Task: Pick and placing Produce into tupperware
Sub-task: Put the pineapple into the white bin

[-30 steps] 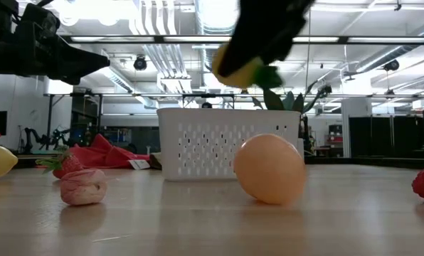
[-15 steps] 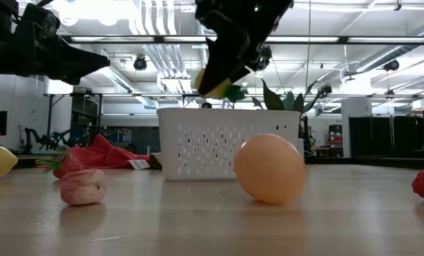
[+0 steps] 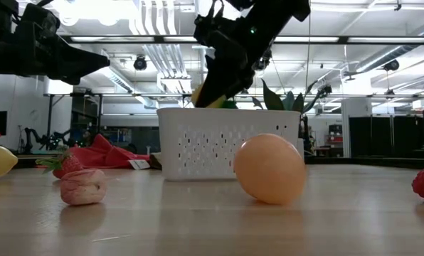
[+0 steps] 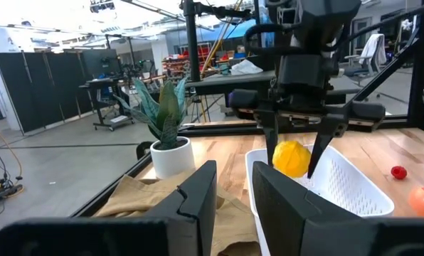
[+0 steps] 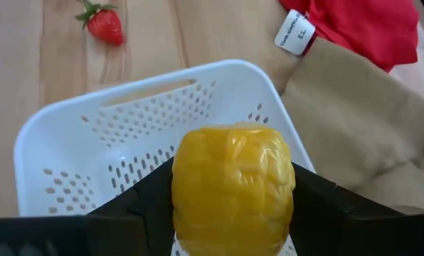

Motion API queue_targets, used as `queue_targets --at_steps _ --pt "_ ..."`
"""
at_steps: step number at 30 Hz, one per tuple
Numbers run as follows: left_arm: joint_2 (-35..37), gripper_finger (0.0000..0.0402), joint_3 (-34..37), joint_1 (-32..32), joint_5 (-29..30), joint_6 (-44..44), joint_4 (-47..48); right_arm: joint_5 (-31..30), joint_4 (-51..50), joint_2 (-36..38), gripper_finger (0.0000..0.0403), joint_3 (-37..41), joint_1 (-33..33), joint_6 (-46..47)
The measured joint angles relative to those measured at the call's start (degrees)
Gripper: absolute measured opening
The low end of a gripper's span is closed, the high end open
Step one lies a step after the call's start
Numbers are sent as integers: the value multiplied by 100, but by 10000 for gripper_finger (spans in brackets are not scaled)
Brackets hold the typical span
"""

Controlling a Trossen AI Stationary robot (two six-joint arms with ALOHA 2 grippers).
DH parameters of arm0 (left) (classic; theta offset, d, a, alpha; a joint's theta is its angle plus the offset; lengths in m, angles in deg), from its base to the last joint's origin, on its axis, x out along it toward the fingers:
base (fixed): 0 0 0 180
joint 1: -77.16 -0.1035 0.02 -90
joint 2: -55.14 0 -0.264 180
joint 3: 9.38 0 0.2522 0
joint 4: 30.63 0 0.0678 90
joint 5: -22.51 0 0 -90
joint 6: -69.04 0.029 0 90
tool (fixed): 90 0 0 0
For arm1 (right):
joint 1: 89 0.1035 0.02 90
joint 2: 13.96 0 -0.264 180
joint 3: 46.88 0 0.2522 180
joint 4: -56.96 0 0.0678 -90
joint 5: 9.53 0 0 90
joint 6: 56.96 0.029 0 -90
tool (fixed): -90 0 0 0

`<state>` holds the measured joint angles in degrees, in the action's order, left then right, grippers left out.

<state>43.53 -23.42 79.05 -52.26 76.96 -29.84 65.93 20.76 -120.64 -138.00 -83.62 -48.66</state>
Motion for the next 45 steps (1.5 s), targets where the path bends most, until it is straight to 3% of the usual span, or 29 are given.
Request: queue_targets --at_steps 23,45 --pt "0 80 0 2 0 1 2 0 967 -30 201 914 -170 -87" --pt "0 80 0 0 2 1 82 -151 564 -19 201 1033 -165 -196"
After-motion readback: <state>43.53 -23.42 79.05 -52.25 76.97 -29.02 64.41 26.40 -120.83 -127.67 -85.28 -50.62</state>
